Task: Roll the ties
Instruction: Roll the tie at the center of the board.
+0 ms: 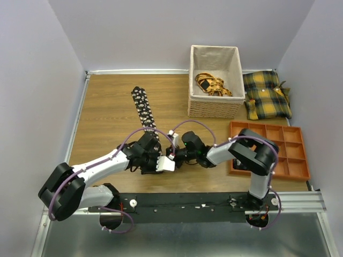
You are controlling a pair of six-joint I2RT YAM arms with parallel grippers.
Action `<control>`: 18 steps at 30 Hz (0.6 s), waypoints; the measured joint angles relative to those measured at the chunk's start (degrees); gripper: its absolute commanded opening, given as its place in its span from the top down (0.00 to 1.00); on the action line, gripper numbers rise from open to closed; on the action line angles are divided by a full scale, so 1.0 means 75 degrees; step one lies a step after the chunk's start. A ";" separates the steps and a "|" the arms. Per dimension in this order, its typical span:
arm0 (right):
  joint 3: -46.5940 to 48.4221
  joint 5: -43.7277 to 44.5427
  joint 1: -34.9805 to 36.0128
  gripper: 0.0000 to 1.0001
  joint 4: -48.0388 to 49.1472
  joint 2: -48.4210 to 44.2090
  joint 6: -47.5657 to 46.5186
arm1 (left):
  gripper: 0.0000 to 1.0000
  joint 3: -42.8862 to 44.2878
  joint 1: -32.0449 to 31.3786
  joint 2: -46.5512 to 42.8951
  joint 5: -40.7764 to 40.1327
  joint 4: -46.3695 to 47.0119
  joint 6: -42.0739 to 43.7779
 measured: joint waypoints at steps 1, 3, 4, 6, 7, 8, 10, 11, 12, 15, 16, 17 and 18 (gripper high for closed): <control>-0.0306 0.0224 -0.0012 0.49 0.0009 -0.0291 -0.0192 | 0.75 0.0009 0.0000 0.0020 0.0047 0.0003 0.0003; -0.0705 0.0481 -0.0017 0.49 0.0157 -0.0621 -0.0431 | 0.75 0.0050 0.0003 0.0087 0.0152 -0.0041 0.0006; -0.1049 0.0641 -0.0017 0.49 0.0367 -0.0854 -0.0627 | 0.75 0.0099 0.0017 0.0154 0.0221 -0.0087 0.0012; -0.1568 0.0930 0.0003 0.46 0.0694 -0.1160 -0.1061 | 0.75 0.0198 0.0041 0.0256 0.0332 -0.0198 0.0015; -0.1810 0.1110 0.0041 0.41 0.0915 -0.1294 -0.1317 | 0.75 0.0242 0.0067 0.0303 0.0391 -0.0256 0.0015; -0.1947 0.1218 0.0087 0.38 0.1029 -0.1387 -0.1469 | 0.75 0.0297 0.0093 0.0358 0.0446 -0.0329 0.0015; -0.2375 0.1690 0.0227 0.23 0.1370 -0.1690 -0.1938 | 0.75 0.0455 0.0192 0.0487 0.0565 -0.0522 -0.0003; -0.2597 0.1880 0.0289 0.18 0.1539 -0.1856 -0.2200 | 0.75 0.0516 0.0227 0.0539 0.0603 -0.0586 -0.0020; -0.2946 0.2328 0.0405 0.11 0.1550 -0.2343 -0.2640 | 0.75 0.0609 0.0268 0.0624 0.0653 -0.0685 -0.0055; -0.3162 0.3529 0.0764 0.00 0.1349 -0.3596 -0.4103 | 0.75 0.0764 0.0321 0.0790 0.0717 -0.0807 -0.0160; -0.3127 0.4004 0.0889 0.00 0.1317 -0.4028 -0.4637 | 0.75 0.0790 0.0323 0.0828 0.0723 -0.0825 -0.0195; -0.3095 0.4363 0.0938 0.00 0.1306 -0.4229 -0.5120 | 0.75 0.0807 0.0323 0.0863 0.0729 -0.0831 -0.0239; -0.2993 0.4960 0.1058 0.00 0.1314 -0.4666 -0.5706 | 0.75 0.0819 0.0323 0.0883 0.0734 -0.0822 -0.0326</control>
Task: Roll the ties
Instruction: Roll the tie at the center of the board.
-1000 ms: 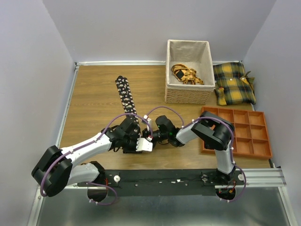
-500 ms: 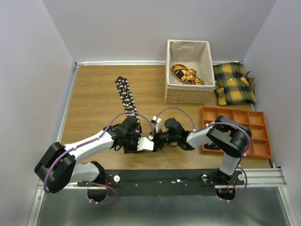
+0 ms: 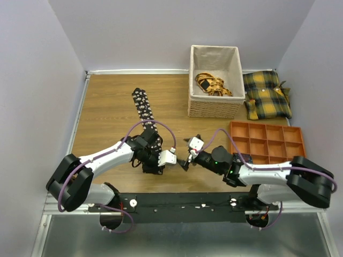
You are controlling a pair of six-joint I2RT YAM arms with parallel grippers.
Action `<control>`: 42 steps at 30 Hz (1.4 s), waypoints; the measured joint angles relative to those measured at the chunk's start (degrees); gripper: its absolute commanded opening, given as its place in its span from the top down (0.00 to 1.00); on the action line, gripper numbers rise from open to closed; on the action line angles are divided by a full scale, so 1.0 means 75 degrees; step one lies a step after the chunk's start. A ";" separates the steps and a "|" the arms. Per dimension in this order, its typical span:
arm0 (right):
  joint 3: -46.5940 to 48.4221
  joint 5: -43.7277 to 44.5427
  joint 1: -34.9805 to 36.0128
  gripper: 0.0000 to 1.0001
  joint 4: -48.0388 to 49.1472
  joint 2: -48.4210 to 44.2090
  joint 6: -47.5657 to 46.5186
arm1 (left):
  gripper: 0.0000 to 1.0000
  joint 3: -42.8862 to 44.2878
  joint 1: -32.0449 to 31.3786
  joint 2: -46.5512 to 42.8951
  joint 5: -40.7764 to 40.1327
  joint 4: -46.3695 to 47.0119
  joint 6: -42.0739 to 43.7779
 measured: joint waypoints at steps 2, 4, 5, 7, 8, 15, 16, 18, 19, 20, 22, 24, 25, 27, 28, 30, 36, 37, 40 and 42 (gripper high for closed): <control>0.0047 0.1279 0.0000 0.00 0.0254 -0.0507 -0.0991 | 0.75 0.0052 0.0050 0.0006 0.0023 0.0076 -0.0221; 0.0038 0.2092 -0.0085 0.00 0.0833 -0.0697 -0.1332 | 0.75 0.0137 0.0044 0.0044 0.0026 0.0160 -0.0516; -0.0003 0.2381 -0.0187 0.00 0.1198 -0.0860 -0.1346 | 0.75 0.0163 0.0044 0.0050 0.0026 0.0189 -0.0618; -0.0041 0.2556 -0.0271 0.01 0.1440 -0.1075 -0.1311 | 0.75 0.0303 0.0044 0.0102 0.0029 0.0221 -0.0883; -0.0050 0.2428 -0.0283 0.01 0.1402 -0.1212 -0.1279 | 0.75 0.0382 0.0044 0.0143 0.0035 0.0256 -0.0973; -0.0836 0.0382 -0.0283 0.05 -0.0370 -0.2702 -0.1049 | 0.75 0.0469 0.0306 0.0694 0.0411 0.0280 -0.0667; -0.0970 0.0052 -0.0283 0.05 -0.0688 -0.2917 -0.0921 | 0.75 0.0472 0.0420 0.0761 0.0554 0.0277 -0.0600; -0.1169 -0.0577 -0.0280 0.05 -0.1008 -0.3031 -0.0749 | 0.75 0.0539 0.0682 0.1035 0.0997 0.0184 -0.0335; -0.1195 -0.0822 -0.0280 0.00 -0.1128 -0.2952 -0.0667 | 0.75 0.0618 0.0740 0.1157 0.1122 0.0102 -0.0245; -0.1201 -0.0976 -0.0280 0.00 -0.1157 -0.2815 -0.0539 | 0.75 0.0723 0.0784 0.1291 0.1256 -0.0017 -0.0067; -0.1186 -0.1425 -0.0256 0.00 -0.0991 -0.2087 -0.0242 | 0.75 0.0938 0.0801 0.1556 0.1486 -0.0277 0.0254; -0.1116 -0.1632 0.0009 0.00 -0.0697 -0.0938 0.0023 | 0.75 0.1116 0.0819 0.1769 0.1647 -0.0539 0.0516; -0.1107 -0.1696 0.0125 0.00 -0.0527 -0.0533 0.0079 | 0.75 0.1180 0.0848 0.1859 0.1714 -0.0664 0.0653; -0.0982 -0.1760 0.0583 0.00 0.0210 0.0909 0.0230 | 0.75 0.1253 0.0901 0.1993 0.1842 -0.0889 0.0895; -0.0930 -0.1781 0.0761 0.00 0.0606 0.1594 0.0303 | 0.75 0.1250 0.0915 0.1996 0.1862 -0.0959 0.0953; -0.0880 -0.1804 0.0953 0.01 0.1399 0.2428 0.0388 | 0.75 0.1250 0.0953 0.1996 0.1877 -0.1160 0.1116; -0.0122 -0.1227 0.1390 0.02 0.2871 0.3826 0.0423 | 0.75 0.1250 0.1017 0.1999 0.1886 -0.1478 0.1317; -0.0055 -0.1093 0.1460 0.02 0.2923 0.3867 0.0385 | 0.75 0.1250 0.1023 0.1996 0.1886 -0.1507 0.1338; 0.0073 -0.0787 0.1577 0.04 0.3060 0.3873 0.0256 | 0.75 0.1250 0.1052 0.1996 0.1886 -0.1562 0.1373; 0.0143 -0.0580 0.1594 0.07 0.3048 0.3873 0.0146 | 0.75 0.1250 0.1058 0.1996 0.1886 -0.1580 0.1378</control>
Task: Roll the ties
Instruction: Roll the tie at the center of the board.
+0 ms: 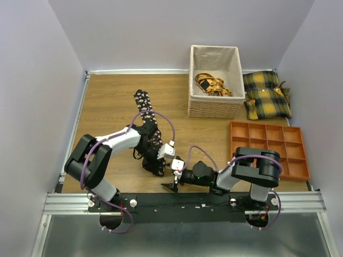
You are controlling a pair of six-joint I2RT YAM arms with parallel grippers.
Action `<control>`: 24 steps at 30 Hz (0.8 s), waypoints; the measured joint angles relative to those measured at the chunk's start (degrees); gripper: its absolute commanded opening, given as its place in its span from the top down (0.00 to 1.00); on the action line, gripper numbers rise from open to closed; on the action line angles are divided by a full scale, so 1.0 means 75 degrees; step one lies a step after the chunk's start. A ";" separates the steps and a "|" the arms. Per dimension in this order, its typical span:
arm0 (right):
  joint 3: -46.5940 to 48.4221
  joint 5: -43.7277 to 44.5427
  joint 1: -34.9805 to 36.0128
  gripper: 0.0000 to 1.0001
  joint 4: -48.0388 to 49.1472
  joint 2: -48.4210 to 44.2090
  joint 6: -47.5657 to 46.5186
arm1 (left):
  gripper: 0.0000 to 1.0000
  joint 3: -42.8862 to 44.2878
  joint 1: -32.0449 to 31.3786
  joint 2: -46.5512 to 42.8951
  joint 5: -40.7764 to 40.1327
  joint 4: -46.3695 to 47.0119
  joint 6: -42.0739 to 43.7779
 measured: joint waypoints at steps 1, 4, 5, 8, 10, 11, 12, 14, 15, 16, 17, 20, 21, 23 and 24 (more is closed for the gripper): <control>0.0041 0.0073 0.0000 0.08 -0.0012 0.0015 -0.0061 | 0.75 0.0000 0.0000 0.0000 0.0000 -0.0006 0.0000; 0.0178 0.0160 -0.0003 0.14 -0.0064 0.0102 -0.0251 | 0.75 -0.0003 0.0000 0.0000 -0.0003 -0.0006 0.0012; 0.0286 0.0157 -0.0003 0.14 -0.0108 0.0169 -0.0309 | 0.75 -0.0003 0.0000 0.0000 -0.0003 -0.0006 0.0017; 0.0472 0.0207 -0.0003 0.16 -0.0175 0.0347 -0.0437 | 0.75 -0.0012 0.0055 0.0000 0.0012 -0.0035 0.0038; 0.0519 0.0198 -0.0009 0.17 -0.0181 0.0452 -0.0568 | 0.75 -0.0012 0.0050 0.0000 0.0012 -0.0038 0.0052; 0.0527 0.0184 -0.0009 0.17 -0.0189 0.0466 -0.0589 | 0.75 -0.0012 0.0050 0.0000 0.0012 -0.0035 0.0052; 0.0557 0.0166 -0.0009 0.17 -0.0195 0.0498 -0.0644 | 0.75 -0.0012 0.0050 0.0000 0.0015 -0.0041 0.0061; 0.0659 0.0137 -0.0009 0.17 -0.0204 0.0589 -0.0740 | 0.75 -0.0012 0.0050 0.0000 0.0020 -0.0052 0.0099; 0.0723 0.0131 -0.0009 0.18 -0.0204 0.0667 -0.0804 | 0.75 -0.0012 0.0050 0.0000 0.0020 -0.0061 0.0117; 0.0749 0.0128 -0.0009 0.18 -0.0204 0.0699 -0.0836 | 0.75 -0.0012 0.0050 0.0000 0.0020 -0.0067 0.0137; 0.0766 0.0128 -0.0009 0.19 -0.0216 0.0723 -0.0866 | 0.75 -0.0012 0.0050 0.0000 0.0023 -0.0070 0.0146; 0.0874 0.0131 -0.0009 0.27 -0.0309 0.0801 -0.0979 | 0.75 -0.0012 0.0050 0.0000 0.0026 -0.0093 0.0204; 0.0921 0.0131 -0.0009 0.28 -0.0323 0.0836 -0.1032 | 0.75 -0.0012 0.0050 0.0000 0.0026 -0.0111 0.0221; 0.0965 0.0128 -0.0009 0.32 -0.0338 0.0871 -0.1064 | 0.75 -0.0012 0.0050 0.0000 0.0026 -0.0146 0.0236; 0.0970 0.0125 -0.0009 0.34 -0.0341 0.0883 -0.1087 | 0.75 -0.0012 0.0050 0.0000 0.0026 -0.0166 0.0254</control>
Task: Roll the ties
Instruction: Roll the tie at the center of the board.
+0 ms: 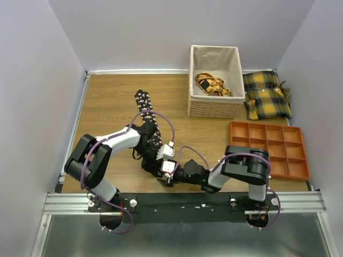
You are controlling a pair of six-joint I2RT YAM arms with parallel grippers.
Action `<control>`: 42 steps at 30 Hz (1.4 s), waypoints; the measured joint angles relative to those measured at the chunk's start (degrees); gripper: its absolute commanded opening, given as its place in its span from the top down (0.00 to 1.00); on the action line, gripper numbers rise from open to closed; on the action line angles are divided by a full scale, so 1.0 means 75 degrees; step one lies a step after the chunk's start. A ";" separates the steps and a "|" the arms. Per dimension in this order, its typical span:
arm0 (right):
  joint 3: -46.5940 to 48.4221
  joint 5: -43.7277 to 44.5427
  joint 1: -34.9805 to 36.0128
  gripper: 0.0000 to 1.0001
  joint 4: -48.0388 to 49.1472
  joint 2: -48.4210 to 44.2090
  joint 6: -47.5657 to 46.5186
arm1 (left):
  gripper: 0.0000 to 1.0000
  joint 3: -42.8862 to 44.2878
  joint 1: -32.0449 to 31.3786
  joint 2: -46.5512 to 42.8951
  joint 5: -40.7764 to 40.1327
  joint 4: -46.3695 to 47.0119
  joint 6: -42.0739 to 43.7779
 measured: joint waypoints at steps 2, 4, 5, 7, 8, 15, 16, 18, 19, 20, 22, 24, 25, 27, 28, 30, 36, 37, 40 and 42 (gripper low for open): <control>0.0017 -0.0003 0.0000 0.36 -0.0029 0.0009 -0.0017 | 0.75 0.0000 0.0000 0.0003 0.0000 -0.0050 0.0047; 0.0096 -0.0015 0.0000 0.37 -0.0119 0.0026 -0.0052 | 0.75 0.0000 0.0000 0.0003 0.0000 -0.0096 0.0090; 0.0143 -0.0023 0.0000 0.37 -0.0157 0.0044 -0.0061 | 0.75 0.0000 0.0000 0.0003 0.0000 -0.0099 0.0096; 0.0216 -0.0041 -0.0003 0.37 -0.0207 0.0070 -0.0070 | 0.75 0.0000 0.0000 0.0003 0.0000 -0.0122 0.0122; 0.0233 -0.0050 -0.0009 0.38 -0.0219 0.0079 -0.0073 | 0.75 0.0000 0.0000 0.0003 0.0000 -0.0131 0.0128; 0.0382 -0.0128 -0.0023 0.65 -0.0315 0.0172 -0.0032 | 0.75 0.0000 0.0003 0.0003 -0.0006 -0.0207 0.0119; 0.0382 -0.0149 -0.0023 0.66 -0.0321 0.0175 -0.0003 | 0.75 0.0000 0.0003 0.0003 -0.0006 -0.0245 0.0119; 0.0382 -0.0201 -0.0023 0.71 -0.0335 0.0178 0.0055 | 0.74 0.0000 0.0006 0.0003 -0.0012 -0.0286 0.0122; 0.0376 -0.0224 -0.0023 0.72 -0.0335 0.0178 0.0070 | 0.72 0.0000 0.0009 0.0003 -0.0012 -0.0297 0.0125; 0.0373 -0.0239 -0.0023 0.76 -0.0335 0.0178 0.0093 | 0.70 0.0000 0.0009 0.0003 -0.0015 -0.0312 0.0137; 0.0353 -0.0262 -0.0026 0.80 -0.0318 0.0178 0.0125 | 0.63 0.0000 0.0009 0.0003 -0.0015 -0.0332 0.0175; 0.0323 -0.0280 -0.0029 0.83 -0.0283 0.0175 0.0189 | 0.56 0.0000 0.0009 0.0003 -0.0017 -0.0353 0.0219; 0.0315 -0.0289 -0.0029 0.83 -0.0271 0.0175 0.0216 | 0.50 0.0000 0.0006 0.0003 -0.0035 -0.0358 0.0210; 0.0294 -0.0321 -0.0032 0.84 -0.0230 0.0175 0.0271 | 0.41 0.0000 0.0015 0.0000 -0.0070 -0.0350 0.0178; 0.0294 -0.0332 -0.0029 0.85 -0.0216 0.0175 0.0303 | 0.33 0.0000 0.0012 0.0000 -0.0076 -0.0341 0.0131; 0.0286 -0.0341 -0.0032 0.86 -0.0187 0.0175 0.0434 | 0.26 0.0000 0.0003 0.0000 -0.0067 -0.0323 0.0055; 0.0259 -0.0294 -0.0079 0.86 -0.0125 0.0175 0.0801 | 0.01 -0.0020 -0.0003 -0.0187 0.0009 -0.0399 -0.0329; 0.0259 -0.0289 -0.0079 0.86 -0.0119 0.0175 0.0845 | 0.01 -0.0041 0.0017 -0.0233 0.0009 -0.0367 -0.0329; 0.0184 -0.0289 -0.0073 0.86 -0.0015 0.0175 0.1285 | 0.01 -0.0254 0.0213 -0.0583 0.0003 -0.0064 -0.0315; 0.0105 -0.0335 -0.0070 0.87 0.0099 0.0175 0.1612 | 0.01 -0.0388 0.0329 -0.0781 -0.0061 0.0175 -0.0344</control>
